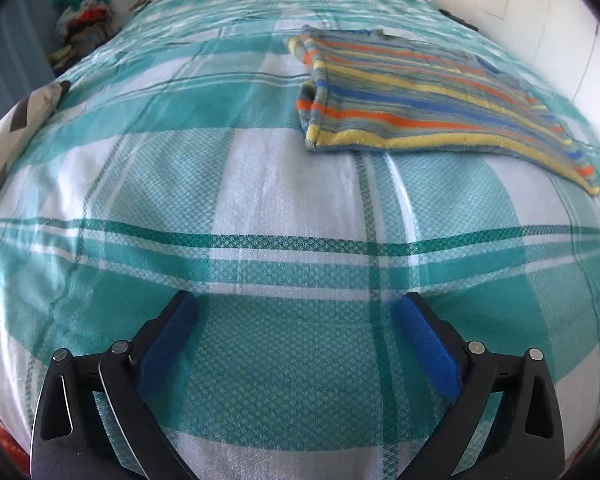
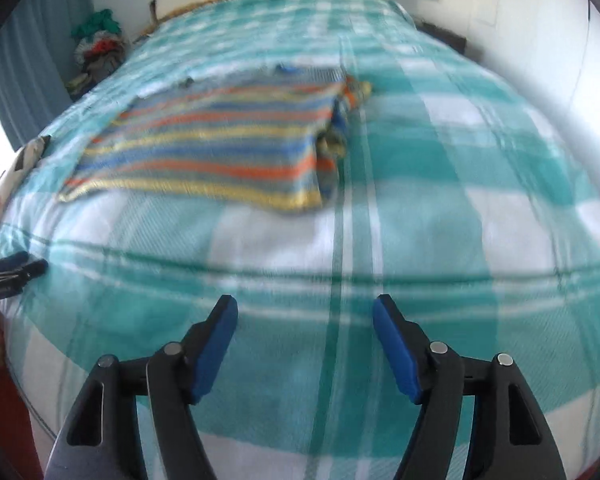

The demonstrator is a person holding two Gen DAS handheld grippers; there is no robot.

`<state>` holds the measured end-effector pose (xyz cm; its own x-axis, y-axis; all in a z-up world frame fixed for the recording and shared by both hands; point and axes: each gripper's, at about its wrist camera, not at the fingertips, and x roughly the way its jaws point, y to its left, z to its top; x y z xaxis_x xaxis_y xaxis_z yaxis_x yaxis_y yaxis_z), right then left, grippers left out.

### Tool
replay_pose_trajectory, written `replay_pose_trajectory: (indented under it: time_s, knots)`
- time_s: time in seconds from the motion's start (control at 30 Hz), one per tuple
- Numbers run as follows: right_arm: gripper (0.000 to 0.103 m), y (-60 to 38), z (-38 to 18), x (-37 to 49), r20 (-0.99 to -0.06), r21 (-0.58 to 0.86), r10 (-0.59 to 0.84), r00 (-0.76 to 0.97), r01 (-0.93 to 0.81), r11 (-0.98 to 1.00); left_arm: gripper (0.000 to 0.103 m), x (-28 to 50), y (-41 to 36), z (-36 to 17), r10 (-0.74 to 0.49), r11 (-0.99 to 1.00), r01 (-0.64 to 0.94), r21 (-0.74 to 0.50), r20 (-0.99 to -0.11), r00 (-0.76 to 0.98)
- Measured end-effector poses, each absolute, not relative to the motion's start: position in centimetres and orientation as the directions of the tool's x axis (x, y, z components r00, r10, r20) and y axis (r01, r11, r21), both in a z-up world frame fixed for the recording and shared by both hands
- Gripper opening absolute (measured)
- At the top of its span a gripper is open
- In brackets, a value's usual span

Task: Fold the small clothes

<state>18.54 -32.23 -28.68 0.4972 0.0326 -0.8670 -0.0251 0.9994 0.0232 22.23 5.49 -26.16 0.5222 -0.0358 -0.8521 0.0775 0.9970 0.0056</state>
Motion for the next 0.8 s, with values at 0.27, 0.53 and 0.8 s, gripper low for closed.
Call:
replay_pose_trajectory:
  time_s: [0.27, 0.53, 0.8]
  knots:
    - [0.082, -31.82, -29.38, 18.42, -0.847, -0.005, 0.008, 0.531, -0.023, 1.0, 0.102, 22.25, 5.63, -26.28, -0.045, 0.996, 0.089, 0.001, -0.858, 0.512]
    - [0.083, -31.15, -29.67, 18.76, -0.862, -0.055, -0.039, 0.505, -0.017, 0.998, 0.102, 22.34, 5.49, -26.46, -0.046, 0.995, 0.1, 0.006, -0.856, 0.515]
    - [0.084, -31.17, -29.77, 19.18, -0.875, -0.064, -0.061, 0.48, 0.011, 0.998, 0.102, 22.1, 5.61, -26.84, -0.057, 0.994, 0.108, 0.0, -0.852, 0.52]
